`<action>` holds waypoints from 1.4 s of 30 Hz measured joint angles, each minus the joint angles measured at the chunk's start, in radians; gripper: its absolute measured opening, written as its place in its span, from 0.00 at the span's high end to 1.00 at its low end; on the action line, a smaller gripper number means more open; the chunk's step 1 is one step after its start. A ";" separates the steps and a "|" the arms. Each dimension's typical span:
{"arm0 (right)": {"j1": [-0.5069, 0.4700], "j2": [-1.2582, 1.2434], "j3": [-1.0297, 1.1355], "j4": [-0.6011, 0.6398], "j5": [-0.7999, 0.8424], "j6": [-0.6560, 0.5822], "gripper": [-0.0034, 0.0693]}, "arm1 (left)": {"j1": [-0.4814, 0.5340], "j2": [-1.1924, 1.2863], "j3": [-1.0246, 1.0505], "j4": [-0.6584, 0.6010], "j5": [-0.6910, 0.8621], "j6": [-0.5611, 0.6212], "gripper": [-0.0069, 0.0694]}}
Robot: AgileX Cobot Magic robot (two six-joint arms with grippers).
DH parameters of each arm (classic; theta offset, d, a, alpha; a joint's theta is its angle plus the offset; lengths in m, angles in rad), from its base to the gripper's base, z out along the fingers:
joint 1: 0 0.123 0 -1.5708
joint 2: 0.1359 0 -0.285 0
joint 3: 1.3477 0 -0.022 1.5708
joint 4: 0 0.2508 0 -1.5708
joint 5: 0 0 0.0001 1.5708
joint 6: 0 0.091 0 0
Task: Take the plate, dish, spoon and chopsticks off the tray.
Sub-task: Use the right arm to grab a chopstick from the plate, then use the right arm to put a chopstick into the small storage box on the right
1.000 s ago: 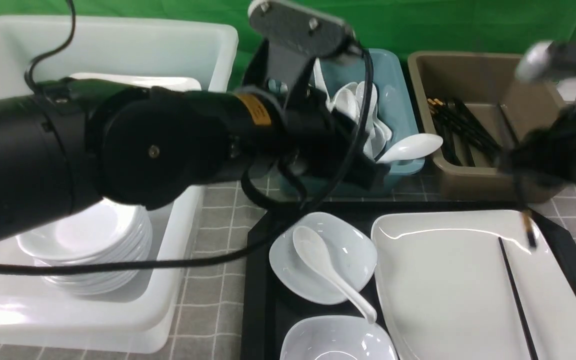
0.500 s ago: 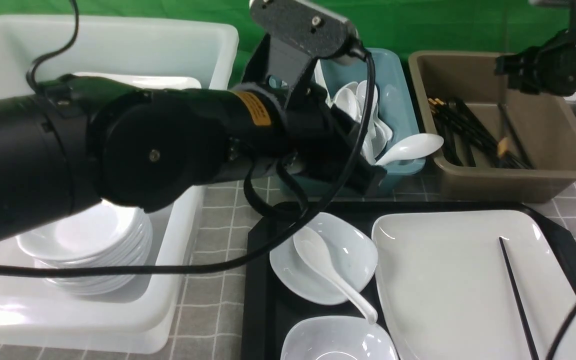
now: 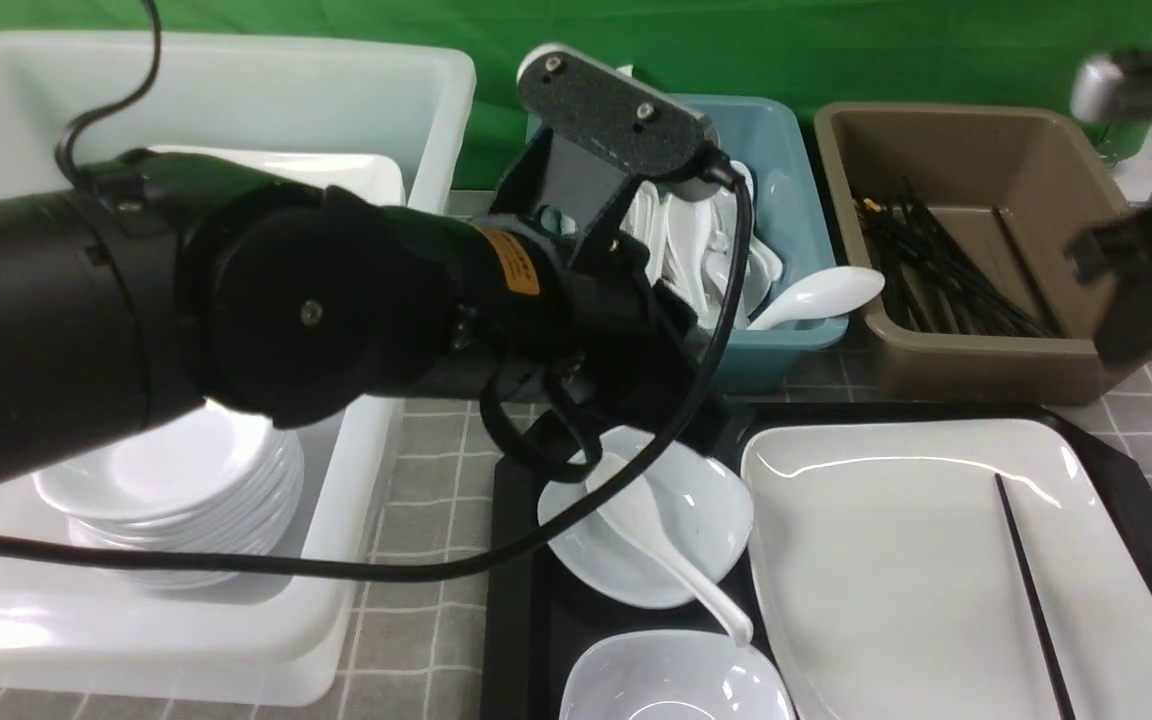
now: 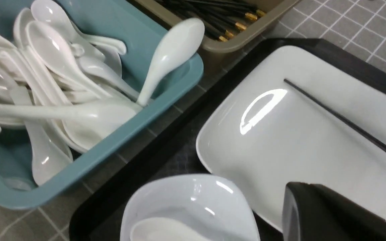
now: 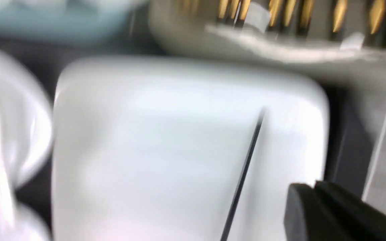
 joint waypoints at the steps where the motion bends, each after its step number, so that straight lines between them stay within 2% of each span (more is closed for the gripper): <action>1: 0.009 -0.043 0.054 0.000 -0.006 0.013 0.86 | 0.000 0.000 0.000 -0.001 0.022 0.000 0.91; 3: 0.038 -0.110 0.191 0.000 -0.049 0.023 0.79 | 0.000 0.000 0.000 -0.002 0.074 0.000 0.91; 6: 0.086 -0.180 0.385 -0.003 -0.180 0.043 0.53 | 0.000 0.000 0.000 -0.002 0.159 0.000 0.91; 8: 0.106 -0.185 0.477 -0.003 -0.248 0.060 0.39 | 0.000 0.000 0.000 -0.002 0.209 0.000 0.91; 10: 0.112 -0.176 0.532 -0.004 -0.299 0.074 0.33 | 0.000 0.000 0.000 -0.002 0.254 0.000 0.91; 12: 0.116 -0.156 0.575 -0.007 -0.358 0.099 0.31 | 0.000 0.000 0.000 -0.003 0.294 0.012 0.91; 17: 0.117 -0.099 0.600 -0.009 -0.445 0.124 0.40 | 0.000 0.000 0.000 -0.007 0.347 0.148 0.91; 19: 0.117 -0.059 0.600 -0.009 -0.464 0.128 0.47 | 0.000 0.000 0.000 -0.011 0.355 0.254 0.91; 25: 0.117 0.016 0.602 -0.012 -0.471 0.127 0.51 | 0.000 0.000 0.000 -0.020 0.343 0.326 0.91; 27: 0.117 0.016 0.601 -0.015 -0.480 0.118 0.60 | 0.000 0.000 0.000 -0.022 0.332 0.326 0.91; 29: 0.117 0.015 0.599 -0.011 -0.485 0.096 0.78 | 0.000 0.000 0.000 -0.037 0.313 0.326 0.91; 31: 0.117 0.000 0.580 -0.006 -0.449 0.078 0.85 | 0.000 0.000 0.000 -0.080 0.270 0.342 0.91; 37: 0.117 -0.123 0.438 -0.001 -0.302 0.074 0.85 | 0.000 0.023 0.000 -0.289 0.122 0.518 0.91; 42: 0.112 -0.207 0.279 -0.001 -0.328 0.067 0.85 | -0.001 0.053 -0.021 -0.335 -0.005 0.574 0.91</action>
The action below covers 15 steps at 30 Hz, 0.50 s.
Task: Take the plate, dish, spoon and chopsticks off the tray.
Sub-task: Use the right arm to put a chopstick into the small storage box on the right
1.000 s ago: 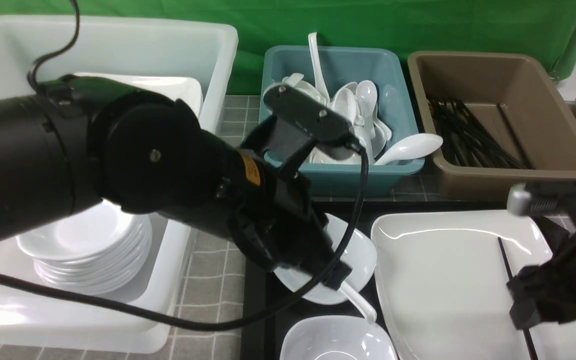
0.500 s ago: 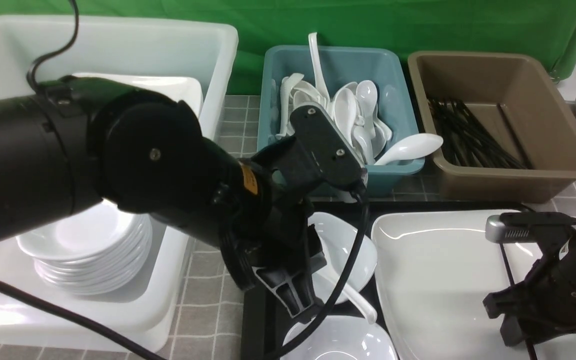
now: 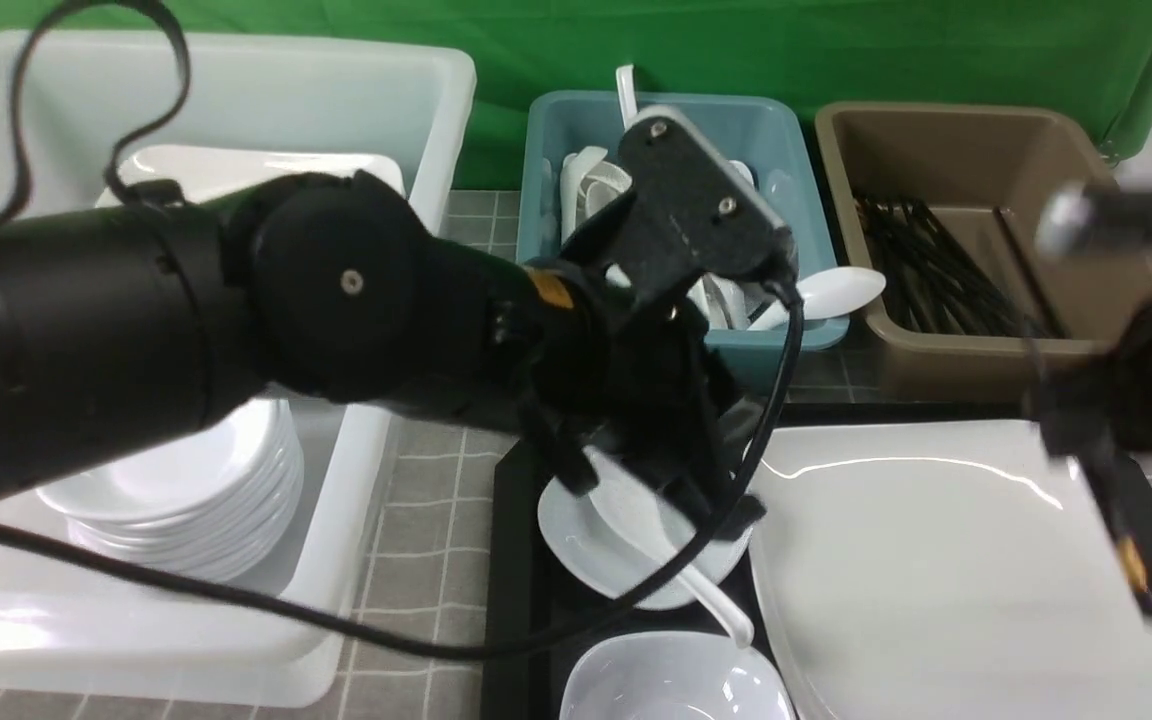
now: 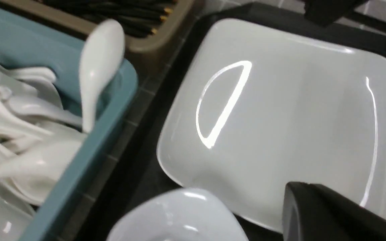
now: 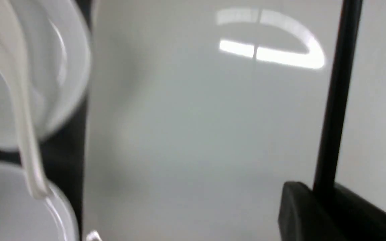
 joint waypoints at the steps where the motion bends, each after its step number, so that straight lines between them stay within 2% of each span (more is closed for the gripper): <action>1: -0.007 0.002 -0.056 0.001 -0.028 -0.008 0.85 | 0.000 0.006 -0.012 -0.004 -0.023 0.004 0.91; 5: -0.066 0.100 -0.251 0.001 -0.145 -0.020 0.85 | 0.000 0.034 -0.094 -0.014 -0.141 -0.001 0.91; 10: -0.125 0.286 -0.411 0.000 -0.278 -0.023 0.85 | 0.000 0.052 -0.140 -0.019 -0.200 -0.062 0.91; 15: -0.137 0.465 -0.501 -0.003 -0.354 -0.020 0.82 | 0.005 0.055 -0.142 -0.015 -0.178 -0.231 0.91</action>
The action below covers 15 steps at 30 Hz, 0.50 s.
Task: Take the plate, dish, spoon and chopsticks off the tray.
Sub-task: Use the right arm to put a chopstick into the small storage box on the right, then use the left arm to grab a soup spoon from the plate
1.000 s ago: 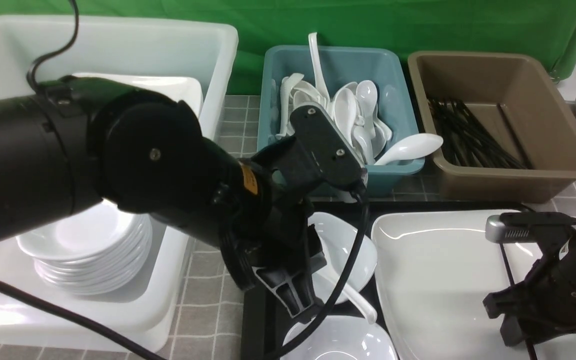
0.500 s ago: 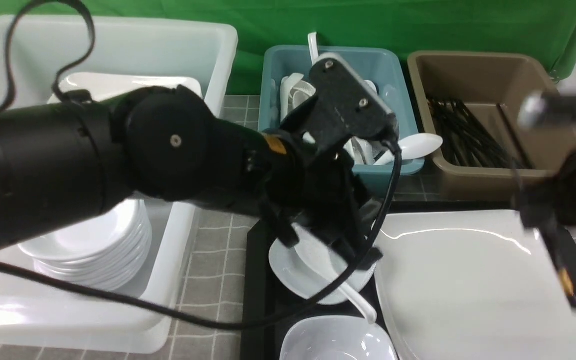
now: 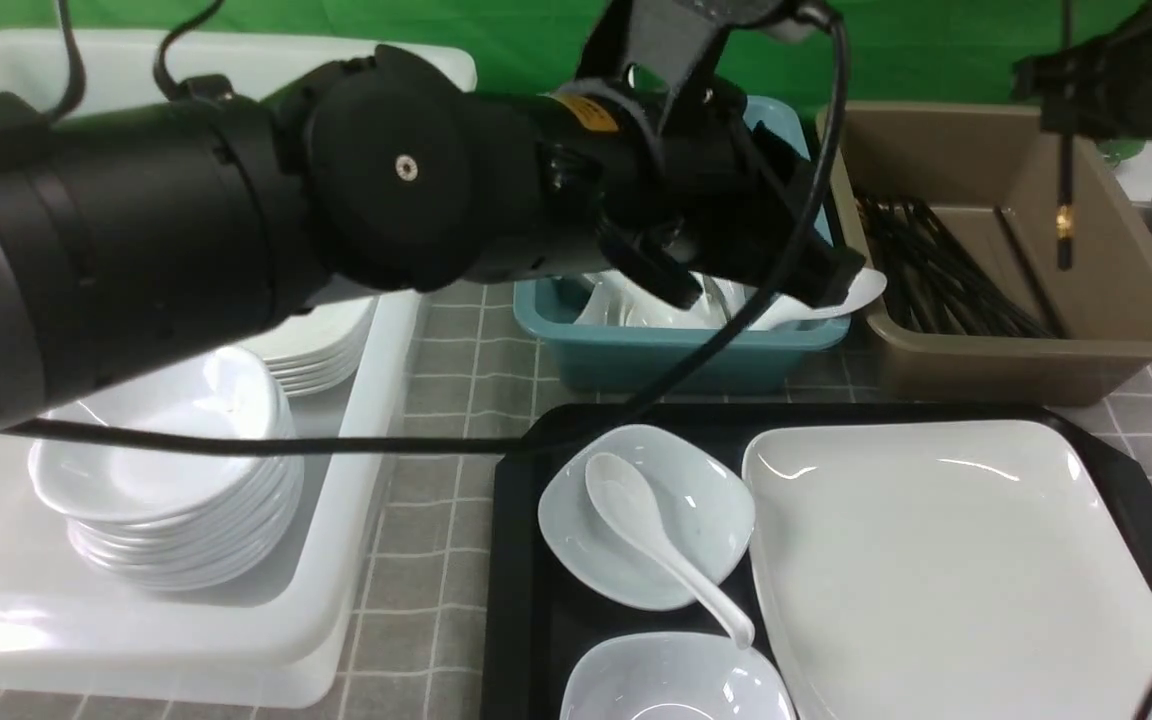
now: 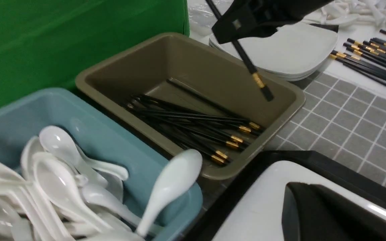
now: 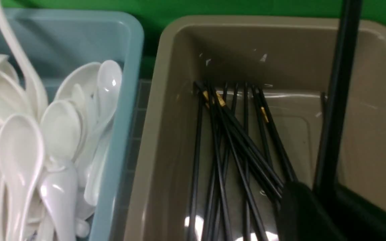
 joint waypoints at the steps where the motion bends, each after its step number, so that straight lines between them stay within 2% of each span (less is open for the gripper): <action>1: 0.000 0.031 -0.011 0.000 -0.013 0.000 0.78 | 0.006 0.000 0.000 0.007 0.035 -0.043 0.91; 4: 0.000 0.070 -0.020 0.001 -0.053 0.000 0.65 | 0.030 0.000 0.000 0.020 0.154 -0.185 0.91; 5: 0.000 0.071 -0.020 0.001 -0.053 0.000 0.64 | 0.031 0.000 0.000 0.022 0.162 -0.195 0.91; 7: 0.000 0.076 -0.021 0.001 -0.014 0.000 0.49 | 0.060 0.000 0.000 0.061 0.296 -0.324 0.91; 9: 0.000 0.064 -0.025 0.001 0.065 -0.007 0.46 | 0.075 0.000 -0.001 0.101 0.379 -0.388 0.91; 11: 0.001 0.023 -0.027 0.001 0.225 -0.020 0.51 | 0.097 0.002 -0.001 0.186 0.501 -0.521 0.91; 13: 0.003 -0.021 -0.027 0.001 0.354 -0.038 0.63 | 0.107 0.012 -0.002 0.236 0.567 -0.611 0.91; 15: 0.011 -0.089 -0.008 0.005 0.479 -0.074 0.80 | 0.115 0.034 -0.004 0.274 0.616 -0.675 0.91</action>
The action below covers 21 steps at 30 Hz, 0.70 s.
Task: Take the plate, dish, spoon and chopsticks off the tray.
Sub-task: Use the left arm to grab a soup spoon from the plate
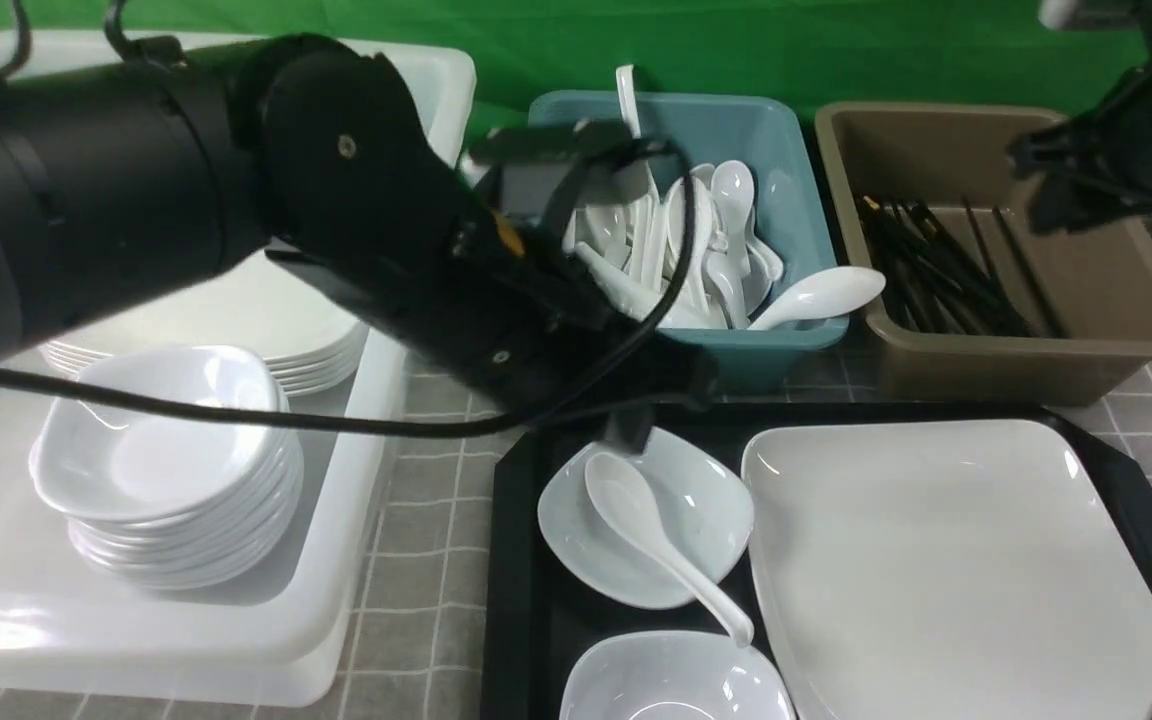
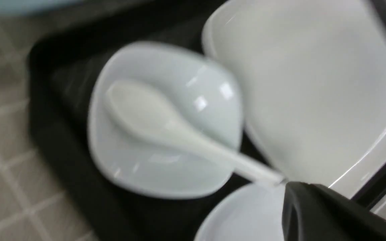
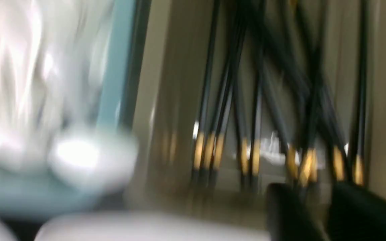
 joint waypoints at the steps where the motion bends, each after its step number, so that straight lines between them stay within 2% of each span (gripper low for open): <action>1: 0.003 -0.023 0.008 0.003 0.018 -0.005 0.83 | 0.001 0.006 0.000 0.001 0.007 -0.007 0.91; 3: 0.024 -0.120 0.073 0.053 0.083 -0.074 0.89 | -0.007 0.047 -0.002 -0.006 0.031 -0.023 0.91; 6: 0.059 -0.276 0.217 0.173 0.100 -0.176 0.91 | -0.039 0.122 -0.019 -0.004 0.062 -0.041 0.91; 9: 0.091 -0.421 0.341 0.253 0.076 -0.214 0.92 | -0.066 0.198 -0.066 0.024 0.098 -0.136 0.90; 13: 0.117 -0.572 0.476 0.271 0.057 -0.223 0.92 | -0.070 0.271 -0.136 0.066 0.112 -0.224 0.84; 17: 0.122 -0.657 0.565 0.271 0.068 -0.223 0.92 | -0.070 0.328 -0.183 0.071 0.115 -0.252 0.70; 21: 0.122 -0.736 0.608 0.271 0.083 -0.214 0.92 | -0.070 0.365 -0.192 0.071 0.108 -0.275 0.51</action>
